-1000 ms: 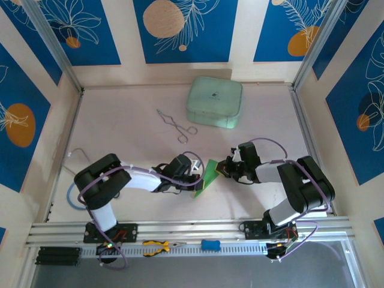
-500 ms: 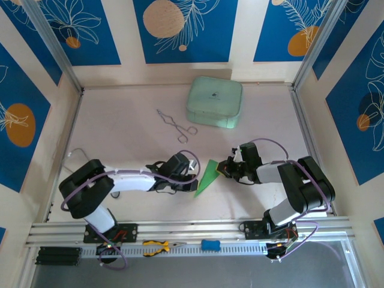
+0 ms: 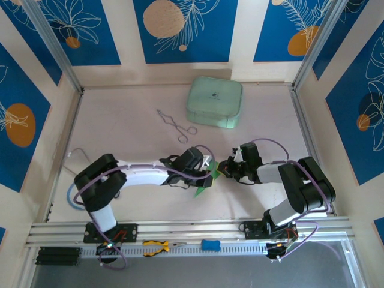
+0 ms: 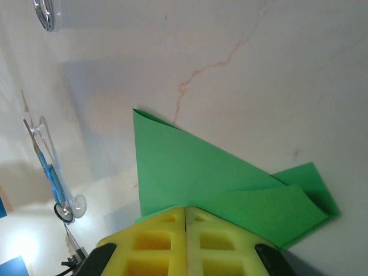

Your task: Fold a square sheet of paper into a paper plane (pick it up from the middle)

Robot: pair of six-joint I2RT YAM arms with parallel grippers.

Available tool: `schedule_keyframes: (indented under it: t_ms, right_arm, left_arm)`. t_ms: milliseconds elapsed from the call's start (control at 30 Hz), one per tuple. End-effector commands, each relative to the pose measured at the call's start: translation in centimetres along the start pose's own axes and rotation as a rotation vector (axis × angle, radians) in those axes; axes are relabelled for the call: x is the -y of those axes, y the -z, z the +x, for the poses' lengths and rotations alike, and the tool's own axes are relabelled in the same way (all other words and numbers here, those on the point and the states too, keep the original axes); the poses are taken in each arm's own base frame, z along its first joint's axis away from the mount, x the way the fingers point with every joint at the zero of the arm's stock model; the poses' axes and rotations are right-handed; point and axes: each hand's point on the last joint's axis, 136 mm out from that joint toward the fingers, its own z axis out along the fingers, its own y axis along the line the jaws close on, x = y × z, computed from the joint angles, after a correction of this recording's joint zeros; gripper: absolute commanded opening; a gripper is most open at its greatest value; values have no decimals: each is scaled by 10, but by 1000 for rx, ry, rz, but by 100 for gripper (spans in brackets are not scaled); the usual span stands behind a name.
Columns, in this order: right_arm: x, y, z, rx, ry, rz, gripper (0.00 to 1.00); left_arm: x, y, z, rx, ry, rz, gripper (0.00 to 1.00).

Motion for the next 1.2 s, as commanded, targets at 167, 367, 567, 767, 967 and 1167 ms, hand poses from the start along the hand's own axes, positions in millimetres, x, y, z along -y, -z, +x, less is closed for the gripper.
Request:
schedule_keyframes:
  t_ms: [167, 367, 567, 767, 967, 1167]
  right_arm:
    - [34, 2, 11, -10, -45, 116, 1]
    - [34, 2, 11, -8, -46, 115, 0]
    - [35, 1, 12, -16, -48, 114, 0]
    - [42, 0, 15, -29, -45, 130, 0]
    - [43, -1, 16, -29, -44, 129, 0]
    - [42, 1, 17, -27, -40, 130, 0]
  left_arm:
    - [5, -16, -9, -26, -59, -17, 6]
    - [-2, -27, -10, -52, -69, -47, 6]
    - [-17, -38, -8, -48, -59, -86, 5]
    - [-28, -31, 14, -77, 21, -81, 6]
    - [-28, -15, 25, -57, 51, -55, 6]
    - [-45, 1, 39, -55, 62, -122, 6]
